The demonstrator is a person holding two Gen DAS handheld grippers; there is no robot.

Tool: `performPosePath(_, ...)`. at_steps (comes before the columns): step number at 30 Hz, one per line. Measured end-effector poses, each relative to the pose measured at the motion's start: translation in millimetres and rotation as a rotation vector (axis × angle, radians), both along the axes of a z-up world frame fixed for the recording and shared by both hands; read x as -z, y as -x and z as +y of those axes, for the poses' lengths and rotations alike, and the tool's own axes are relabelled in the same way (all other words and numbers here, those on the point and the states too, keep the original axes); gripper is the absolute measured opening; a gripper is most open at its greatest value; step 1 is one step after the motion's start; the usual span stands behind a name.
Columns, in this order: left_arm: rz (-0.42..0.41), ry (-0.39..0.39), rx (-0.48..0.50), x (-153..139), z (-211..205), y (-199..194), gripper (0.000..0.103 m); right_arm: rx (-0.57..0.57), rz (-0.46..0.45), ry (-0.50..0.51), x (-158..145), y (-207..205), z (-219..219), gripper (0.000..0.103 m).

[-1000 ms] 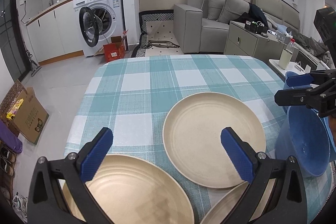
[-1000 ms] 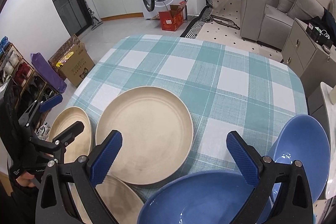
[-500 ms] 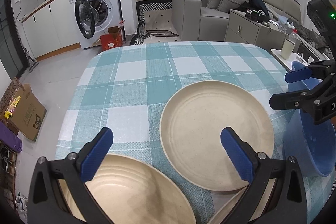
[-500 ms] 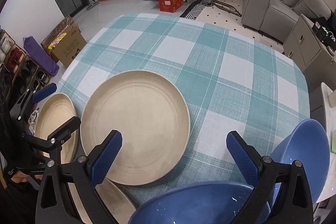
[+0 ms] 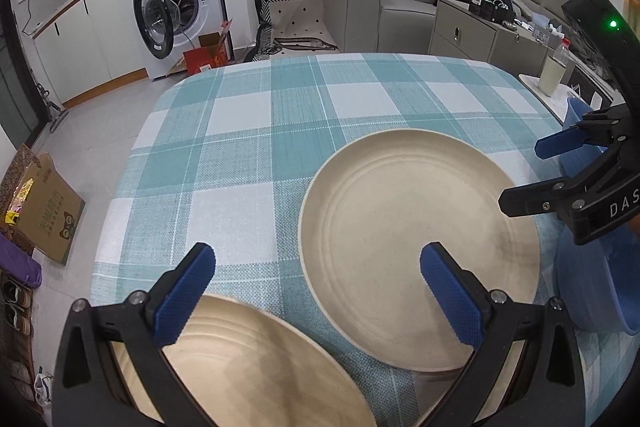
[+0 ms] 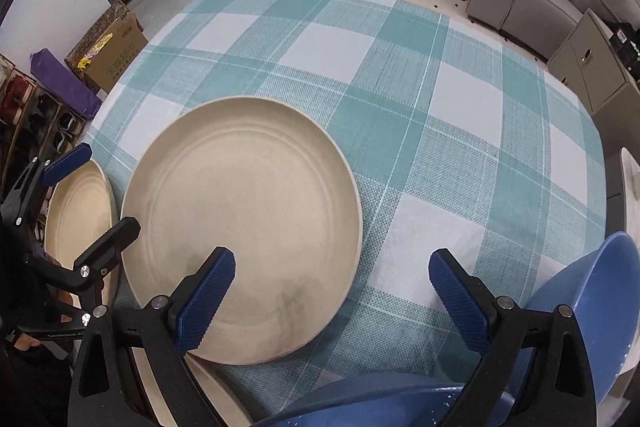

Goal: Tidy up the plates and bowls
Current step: 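Close the right gripper on the rim of the large cream plate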

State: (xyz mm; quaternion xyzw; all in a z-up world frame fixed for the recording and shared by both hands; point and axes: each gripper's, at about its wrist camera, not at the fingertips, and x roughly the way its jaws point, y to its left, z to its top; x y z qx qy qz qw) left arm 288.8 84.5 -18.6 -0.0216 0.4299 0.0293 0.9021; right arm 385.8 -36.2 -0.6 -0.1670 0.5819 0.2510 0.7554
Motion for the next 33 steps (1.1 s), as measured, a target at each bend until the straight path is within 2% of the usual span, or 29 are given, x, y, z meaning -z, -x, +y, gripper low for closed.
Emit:
performPosePath(4, 0.02, 0.002, 0.011, 4, -2, -2, 0.102, 0.004, 0.023, -0.007, 5, -4, 1, 0.099)
performPosePath(8, 0.037, 0.008, 0.018, 7, -2, -4, 0.102, -0.002, 0.054, -0.002, 10, -5, 4, 0.089)
performPosePath(12, 0.042, 0.012, 0.028, 8, -3, -4, 0.1, 0.0, 0.068, -0.005, 13, -6, 3, 0.087)
performPosePath(18, 0.068, 0.018, 0.057, 13, -8, -6, 0.089, 0.004, 0.088, -0.015, 19, -7, 1, 0.081)
performPosePath(21, 0.082, 0.03, 0.066, 15, -9, -7, 0.079, 0.002, 0.096, -0.02, 21, -6, 1, 0.078)
performPosePath(23, 0.092, 0.041, 0.072, 17, -10, -8, 0.069, 0.0, 0.104, -0.021, 23, -6, 1, 0.074)
performPosePath(33, 0.106, 0.039, 0.07, 18, -10, -7, 0.055, 0.0, 0.119, -0.02, 30, -3, 3, 0.053)
